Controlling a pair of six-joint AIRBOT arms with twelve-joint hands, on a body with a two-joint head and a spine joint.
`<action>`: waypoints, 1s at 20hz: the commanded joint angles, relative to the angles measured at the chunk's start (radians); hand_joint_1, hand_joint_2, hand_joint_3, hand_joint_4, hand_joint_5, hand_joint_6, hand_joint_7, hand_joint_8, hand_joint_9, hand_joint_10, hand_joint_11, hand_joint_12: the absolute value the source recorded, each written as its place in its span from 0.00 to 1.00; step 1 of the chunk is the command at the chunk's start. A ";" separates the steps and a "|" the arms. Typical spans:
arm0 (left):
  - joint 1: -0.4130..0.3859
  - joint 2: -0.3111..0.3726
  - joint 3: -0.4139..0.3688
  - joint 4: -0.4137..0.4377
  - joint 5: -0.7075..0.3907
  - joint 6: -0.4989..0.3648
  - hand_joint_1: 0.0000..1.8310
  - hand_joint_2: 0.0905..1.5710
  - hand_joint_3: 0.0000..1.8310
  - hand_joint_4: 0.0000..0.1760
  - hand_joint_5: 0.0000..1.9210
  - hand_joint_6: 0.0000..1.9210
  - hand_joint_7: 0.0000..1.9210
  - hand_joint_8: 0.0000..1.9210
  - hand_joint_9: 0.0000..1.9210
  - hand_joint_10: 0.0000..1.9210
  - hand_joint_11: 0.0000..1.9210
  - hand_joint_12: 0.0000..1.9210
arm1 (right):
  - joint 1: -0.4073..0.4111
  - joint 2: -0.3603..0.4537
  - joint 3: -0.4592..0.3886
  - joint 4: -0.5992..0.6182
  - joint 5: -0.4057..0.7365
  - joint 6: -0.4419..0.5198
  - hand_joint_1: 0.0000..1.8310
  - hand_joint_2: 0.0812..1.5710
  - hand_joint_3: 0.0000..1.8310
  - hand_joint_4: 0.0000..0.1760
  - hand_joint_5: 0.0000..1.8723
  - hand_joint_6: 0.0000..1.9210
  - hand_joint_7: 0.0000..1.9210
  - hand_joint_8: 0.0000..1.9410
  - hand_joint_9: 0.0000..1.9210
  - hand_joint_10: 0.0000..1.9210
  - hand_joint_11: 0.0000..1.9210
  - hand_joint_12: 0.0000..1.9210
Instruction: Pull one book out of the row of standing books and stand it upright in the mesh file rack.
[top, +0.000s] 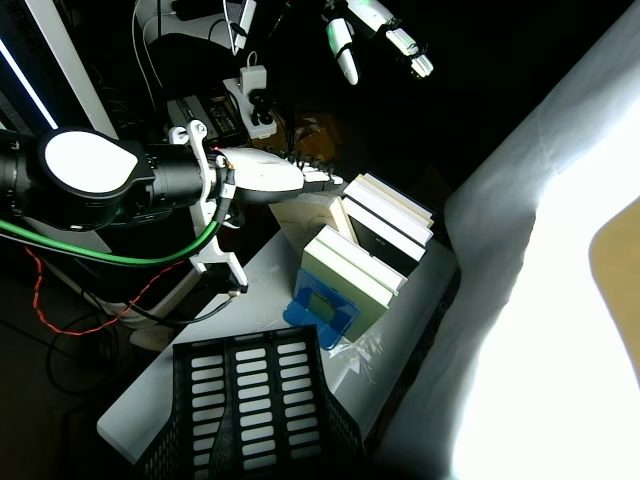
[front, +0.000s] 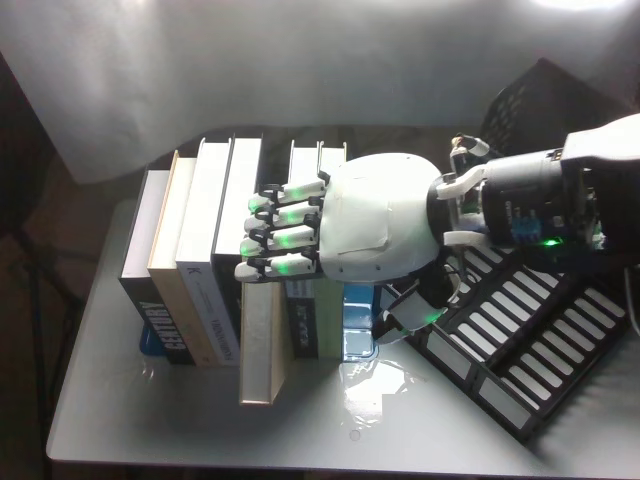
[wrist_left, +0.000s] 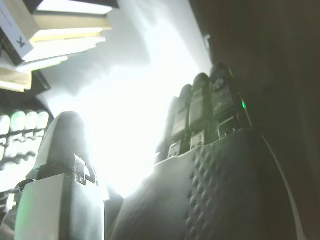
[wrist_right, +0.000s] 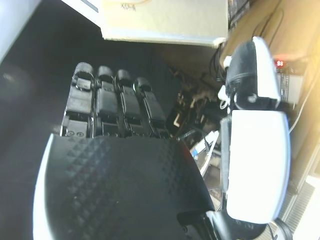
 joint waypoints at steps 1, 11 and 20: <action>-0.008 0.000 0.010 -0.027 -0.130 -0.002 0.28 0.81 0.00 0.00 0.00 0.00 0.00 0.00 0.00 0.00 0.00 0.00 | 0.011 0.002 0.005 0.024 0.033 0.000 0.38 0.64 0.00 0.00 0.00 0.00 0.00 0.00 0.00 0.00 0.00 0.00; -0.008 -0.005 0.018 -0.058 -0.150 -0.002 0.32 0.83 0.01 0.02 0.00 0.00 0.00 0.00 0.00 0.00 0.00 0.00 | 0.011 -0.083 0.066 0.018 0.015 0.000 0.42 0.63 0.00 0.00 0.00 0.00 0.00 0.00 0.00 0.00 0.00 0.00; -0.007 -0.008 0.023 -0.068 -0.161 -0.002 0.41 0.85 0.01 0.02 0.00 0.00 0.00 0.00 0.00 0.00 0.00 0.00 | -0.012 -0.157 0.132 -0.002 -0.011 0.000 0.43 0.64 0.00 0.00 0.00 0.00 0.00 0.00 0.00 0.00 0.00 0.00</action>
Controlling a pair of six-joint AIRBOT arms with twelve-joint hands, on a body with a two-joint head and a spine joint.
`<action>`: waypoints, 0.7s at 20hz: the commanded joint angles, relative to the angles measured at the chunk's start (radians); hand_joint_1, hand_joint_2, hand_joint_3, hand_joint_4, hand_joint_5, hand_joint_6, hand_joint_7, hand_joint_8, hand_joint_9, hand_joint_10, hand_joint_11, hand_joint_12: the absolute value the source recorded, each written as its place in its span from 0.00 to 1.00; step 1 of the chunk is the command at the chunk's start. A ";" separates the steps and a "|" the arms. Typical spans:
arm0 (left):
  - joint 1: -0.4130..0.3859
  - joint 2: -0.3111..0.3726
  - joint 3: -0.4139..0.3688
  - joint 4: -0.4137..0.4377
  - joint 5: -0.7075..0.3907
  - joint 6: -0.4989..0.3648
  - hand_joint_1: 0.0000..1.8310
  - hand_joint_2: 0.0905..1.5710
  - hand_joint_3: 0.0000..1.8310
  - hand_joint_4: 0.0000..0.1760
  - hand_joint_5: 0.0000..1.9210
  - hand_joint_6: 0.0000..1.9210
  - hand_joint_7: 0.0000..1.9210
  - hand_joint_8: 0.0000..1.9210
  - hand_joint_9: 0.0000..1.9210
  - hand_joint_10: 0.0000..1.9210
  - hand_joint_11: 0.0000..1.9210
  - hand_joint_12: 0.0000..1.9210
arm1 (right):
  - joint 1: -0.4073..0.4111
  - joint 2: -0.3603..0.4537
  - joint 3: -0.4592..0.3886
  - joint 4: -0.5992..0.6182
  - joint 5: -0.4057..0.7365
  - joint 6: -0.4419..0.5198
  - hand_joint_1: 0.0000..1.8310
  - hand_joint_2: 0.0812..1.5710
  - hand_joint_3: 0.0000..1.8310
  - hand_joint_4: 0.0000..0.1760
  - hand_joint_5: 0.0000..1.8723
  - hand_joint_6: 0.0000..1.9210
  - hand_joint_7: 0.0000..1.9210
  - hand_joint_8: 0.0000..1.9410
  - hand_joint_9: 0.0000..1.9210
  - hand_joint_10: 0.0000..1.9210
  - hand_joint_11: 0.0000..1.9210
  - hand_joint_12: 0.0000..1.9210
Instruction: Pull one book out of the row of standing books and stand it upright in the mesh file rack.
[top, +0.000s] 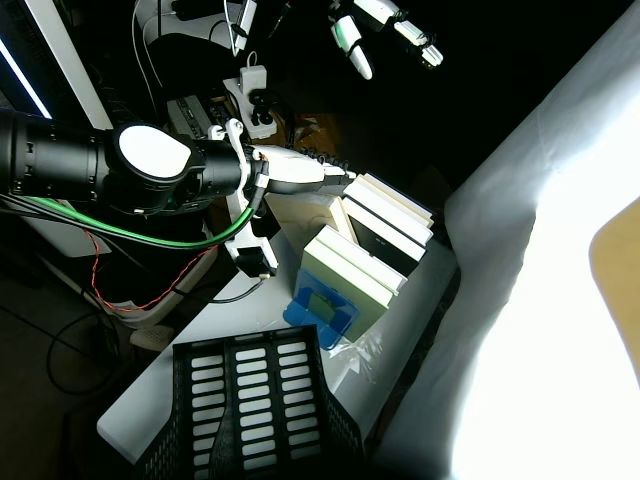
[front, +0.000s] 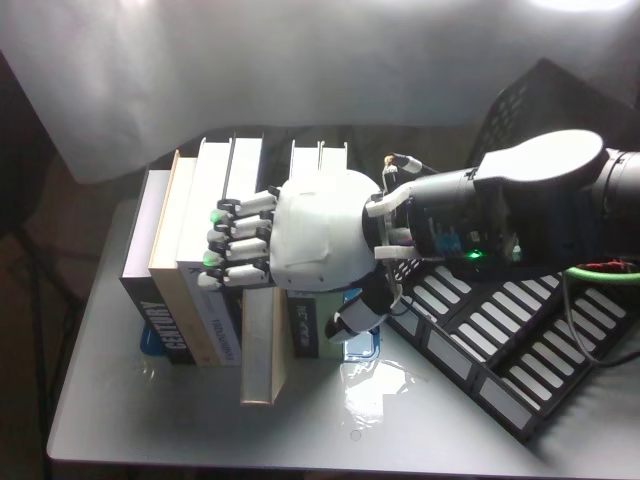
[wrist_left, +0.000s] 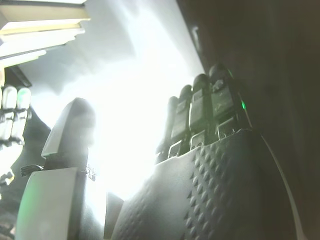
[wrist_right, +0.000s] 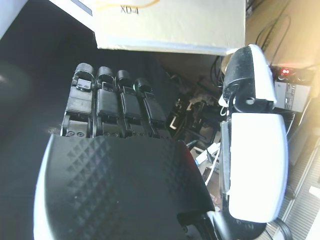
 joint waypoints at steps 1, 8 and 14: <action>0.001 -0.002 0.010 -0.031 -0.133 -0.002 0.43 0.85 0.00 0.05 0.00 0.00 0.00 0.00 0.00 0.00 0.00 0.00 | -0.002 0.001 0.002 0.016 0.026 -0.001 0.44 0.63 0.00 0.00 0.00 0.00 0.00 0.00 0.00 0.00 0.00 0.00; 0.018 -0.007 0.012 -0.065 -0.159 -0.002 0.42 0.87 0.01 0.07 0.00 0.00 0.00 0.00 0.00 0.00 0.00 0.00 | -0.019 -0.054 0.049 0.005 0.021 -0.001 0.44 0.62 0.00 0.00 0.00 0.00 0.00 0.00 0.00 0.00 0.00 0.00; 0.023 -0.008 0.012 -0.070 -0.165 -0.002 0.43 0.87 0.00 0.09 0.00 0.00 0.00 0.00 0.00 0.00 0.00 0.00 | -0.021 -0.095 0.064 -0.048 0.008 0.000 0.40 0.62 0.00 0.00 0.00 0.00 0.00 0.00 0.00 0.00 0.00 0.00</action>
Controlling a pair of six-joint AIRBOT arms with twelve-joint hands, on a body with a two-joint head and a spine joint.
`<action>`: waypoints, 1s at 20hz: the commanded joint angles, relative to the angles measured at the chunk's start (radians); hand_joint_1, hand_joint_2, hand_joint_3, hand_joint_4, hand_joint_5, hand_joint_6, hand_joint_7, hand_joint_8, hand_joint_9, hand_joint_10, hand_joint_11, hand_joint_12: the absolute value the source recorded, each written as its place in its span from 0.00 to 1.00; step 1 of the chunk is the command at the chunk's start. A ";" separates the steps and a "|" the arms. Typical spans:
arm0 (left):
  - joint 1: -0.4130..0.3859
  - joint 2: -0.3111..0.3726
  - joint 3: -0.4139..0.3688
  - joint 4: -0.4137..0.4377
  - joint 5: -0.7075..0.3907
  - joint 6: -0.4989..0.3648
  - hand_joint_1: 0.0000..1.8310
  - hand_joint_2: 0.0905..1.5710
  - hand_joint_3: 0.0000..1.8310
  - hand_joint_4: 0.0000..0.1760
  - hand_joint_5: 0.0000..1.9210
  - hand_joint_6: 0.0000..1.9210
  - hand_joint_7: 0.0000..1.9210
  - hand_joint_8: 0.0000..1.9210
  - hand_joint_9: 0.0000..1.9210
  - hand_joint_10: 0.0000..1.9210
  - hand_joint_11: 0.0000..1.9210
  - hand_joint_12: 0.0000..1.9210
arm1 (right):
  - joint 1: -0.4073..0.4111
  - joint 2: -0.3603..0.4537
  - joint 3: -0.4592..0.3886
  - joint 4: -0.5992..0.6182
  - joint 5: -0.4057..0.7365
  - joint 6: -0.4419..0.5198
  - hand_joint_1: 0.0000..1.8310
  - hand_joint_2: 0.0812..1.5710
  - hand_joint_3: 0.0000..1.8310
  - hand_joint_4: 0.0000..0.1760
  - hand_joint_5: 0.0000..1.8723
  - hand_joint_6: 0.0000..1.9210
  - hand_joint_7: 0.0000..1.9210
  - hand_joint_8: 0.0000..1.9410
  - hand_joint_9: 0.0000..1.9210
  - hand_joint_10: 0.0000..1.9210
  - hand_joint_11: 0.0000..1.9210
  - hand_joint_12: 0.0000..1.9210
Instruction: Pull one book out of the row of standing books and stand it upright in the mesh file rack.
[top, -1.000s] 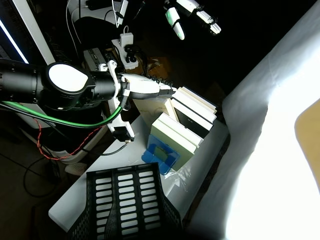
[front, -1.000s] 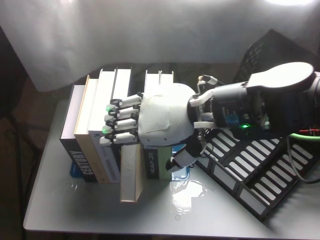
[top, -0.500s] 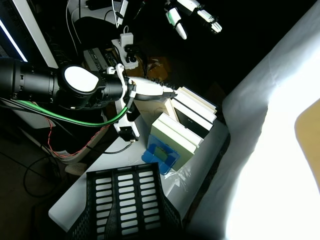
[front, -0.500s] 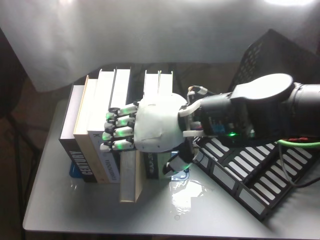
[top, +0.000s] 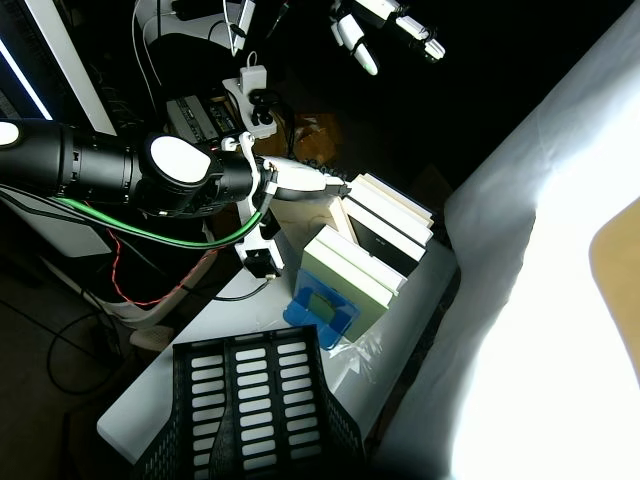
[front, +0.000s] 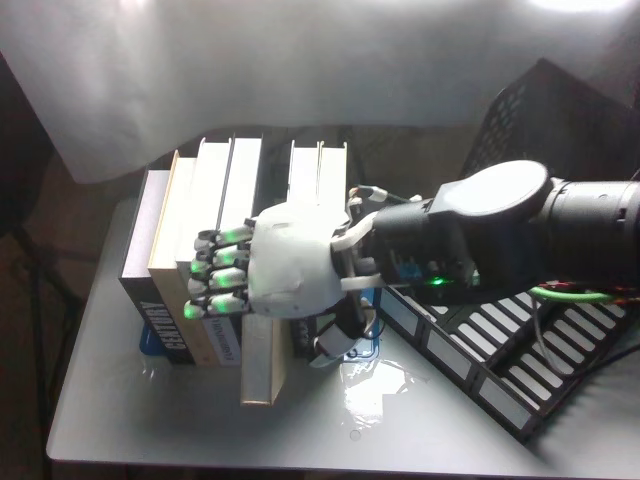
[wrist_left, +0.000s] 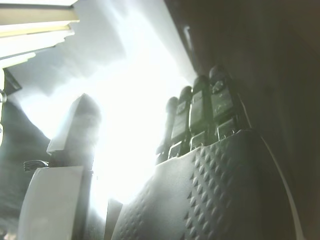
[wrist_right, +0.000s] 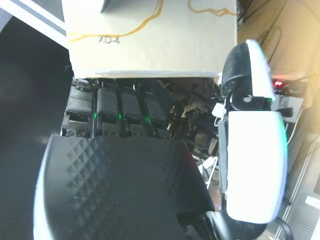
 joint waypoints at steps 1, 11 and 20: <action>0.003 0.003 0.009 -0.027 -0.131 -0.002 0.43 0.86 0.00 0.12 0.00 0.00 0.00 0.00 0.00 0.00 0.00 0.00 | 0.002 0.000 -0.002 -0.001 0.019 -0.002 0.41 0.65 0.01 0.00 0.00 0.00 0.00 0.00 0.00 0.00 0.00 0.00; 0.012 0.005 0.004 -0.040 -0.150 -0.002 0.42 0.85 0.00 0.00 0.01 0.00 0.00 0.00 0.00 0.00 0.00 0.00 | -0.017 -0.037 0.049 -0.342 -0.004 0.255 0.39 0.64 0.00 0.00 0.00 0.00 0.00 0.00 0.00 0.00 0.00 0.00; 0.013 0.000 0.010 -0.041 -0.150 -0.002 0.43 0.85 0.00 0.00 0.01 0.00 0.00 0.00 0.00 0.00 0.00 0.00 | -0.017 -0.055 0.093 -0.389 -0.010 0.308 0.48 0.61 0.00 0.00 0.00 0.00 0.00 0.00 0.00 0.00 0.00 0.00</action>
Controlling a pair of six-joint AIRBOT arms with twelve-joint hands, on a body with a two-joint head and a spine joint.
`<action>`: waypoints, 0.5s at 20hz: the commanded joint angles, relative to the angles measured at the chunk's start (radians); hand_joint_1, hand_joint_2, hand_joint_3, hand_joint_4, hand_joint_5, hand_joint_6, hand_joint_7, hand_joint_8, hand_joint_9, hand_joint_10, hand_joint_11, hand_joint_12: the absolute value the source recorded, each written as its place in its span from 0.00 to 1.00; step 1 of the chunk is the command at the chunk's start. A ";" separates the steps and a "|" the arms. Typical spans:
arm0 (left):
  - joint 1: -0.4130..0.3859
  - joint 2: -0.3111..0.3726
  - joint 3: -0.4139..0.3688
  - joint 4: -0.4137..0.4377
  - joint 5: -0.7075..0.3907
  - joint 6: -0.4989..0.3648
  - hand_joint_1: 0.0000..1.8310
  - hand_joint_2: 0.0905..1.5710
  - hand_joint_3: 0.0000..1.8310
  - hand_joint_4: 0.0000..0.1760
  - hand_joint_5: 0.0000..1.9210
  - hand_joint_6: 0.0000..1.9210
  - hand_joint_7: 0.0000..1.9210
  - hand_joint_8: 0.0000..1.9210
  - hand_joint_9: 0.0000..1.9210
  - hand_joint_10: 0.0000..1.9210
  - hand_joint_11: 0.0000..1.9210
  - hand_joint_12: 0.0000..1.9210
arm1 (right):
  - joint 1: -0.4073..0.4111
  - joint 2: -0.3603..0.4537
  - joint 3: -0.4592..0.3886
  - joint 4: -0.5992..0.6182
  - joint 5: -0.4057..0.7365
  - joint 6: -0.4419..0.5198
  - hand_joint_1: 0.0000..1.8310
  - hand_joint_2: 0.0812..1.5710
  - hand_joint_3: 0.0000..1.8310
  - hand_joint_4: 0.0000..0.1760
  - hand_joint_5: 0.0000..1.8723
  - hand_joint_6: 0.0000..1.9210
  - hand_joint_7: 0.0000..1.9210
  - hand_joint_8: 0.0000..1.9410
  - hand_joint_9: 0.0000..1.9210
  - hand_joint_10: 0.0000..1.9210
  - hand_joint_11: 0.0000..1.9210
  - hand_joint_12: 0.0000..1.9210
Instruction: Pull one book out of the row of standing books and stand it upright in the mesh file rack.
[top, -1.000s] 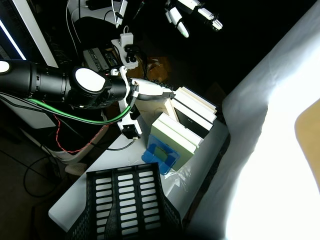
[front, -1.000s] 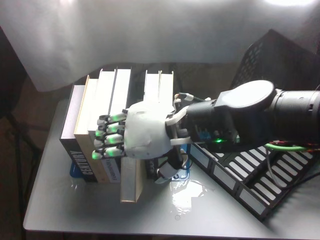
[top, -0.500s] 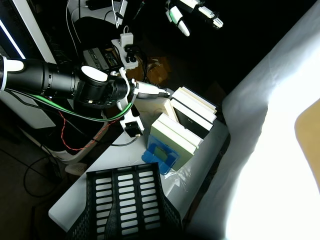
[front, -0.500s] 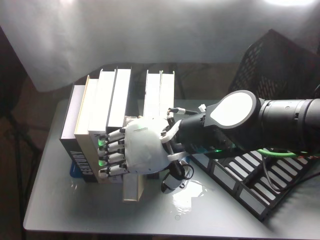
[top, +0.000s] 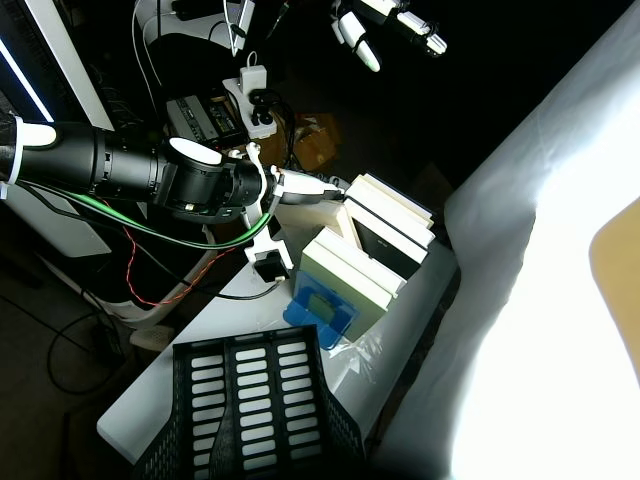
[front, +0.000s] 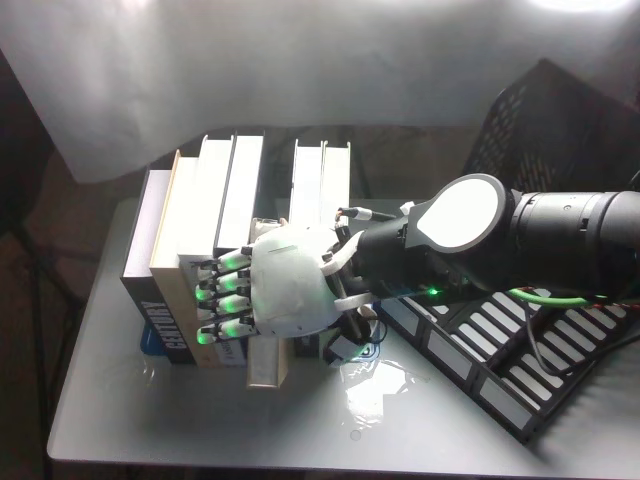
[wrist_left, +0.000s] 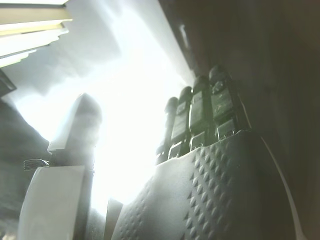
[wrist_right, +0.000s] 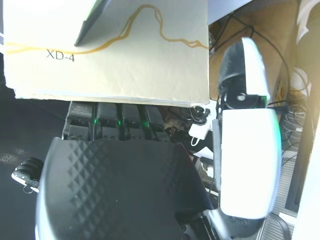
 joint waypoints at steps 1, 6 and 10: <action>0.003 0.001 0.010 -0.028 -0.127 -0.001 0.43 0.85 0.00 0.00 0.01 0.00 0.00 0.00 0.00 0.00 0.00 0.00 | -0.001 0.008 0.002 0.003 -0.019 0.009 0.48 0.61 0.00 0.00 0.00 0.00 0.00 0.00 0.00 0.00 0.00 0.00; 0.004 0.000 0.010 -0.029 -0.128 -0.001 0.41 0.85 0.00 0.00 0.01 0.00 0.00 0.00 0.00 0.00 0.00 0.00 | -0.001 0.006 -0.008 -0.005 -0.018 0.009 0.41 0.64 0.00 0.00 0.00 0.00 0.00 0.00 0.00 0.00 0.00 0.00; 0.004 0.000 0.009 -0.030 -0.130 -0.001 0.40 0.86 0.00 0.00 0.02 0.00 0.00 0.00 0.00 0.00 0.00 0.00 | -0.003 -0.003 0.006 -0.021 -0.022 0.009 0.60 0.65 0.00 0.00 0.29 0.10 0.33 0.08 0.13 0.42 0.00 0.81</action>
